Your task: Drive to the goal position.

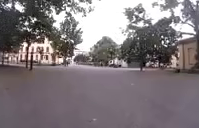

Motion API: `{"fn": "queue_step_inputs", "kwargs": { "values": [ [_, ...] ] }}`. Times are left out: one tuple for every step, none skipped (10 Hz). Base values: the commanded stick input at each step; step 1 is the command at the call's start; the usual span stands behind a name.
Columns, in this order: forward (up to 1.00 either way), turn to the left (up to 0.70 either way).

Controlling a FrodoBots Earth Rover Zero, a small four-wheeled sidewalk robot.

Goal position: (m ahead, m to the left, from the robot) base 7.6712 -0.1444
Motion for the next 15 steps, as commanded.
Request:
{"fn": "queue_step_inputs", "kwargs": {
  "values": [
    [0.6, 0.0],
    [0.6, 0.0],
    [0.6, 0.01],
    [0.6, 0.08],
    [0.6, 0.15],
    [0.6, 0.15],
    [0.6, 0.15],
    [0.6, 0.15],
    [0.6, 0.15],
    [0.6, 0.1],
    [0.6, 0.0],
    [0.6, 0.0],
    [0.6, 0.0],
    [0.6, 0.0],
    [0.6, 0.0]
  ]
}}
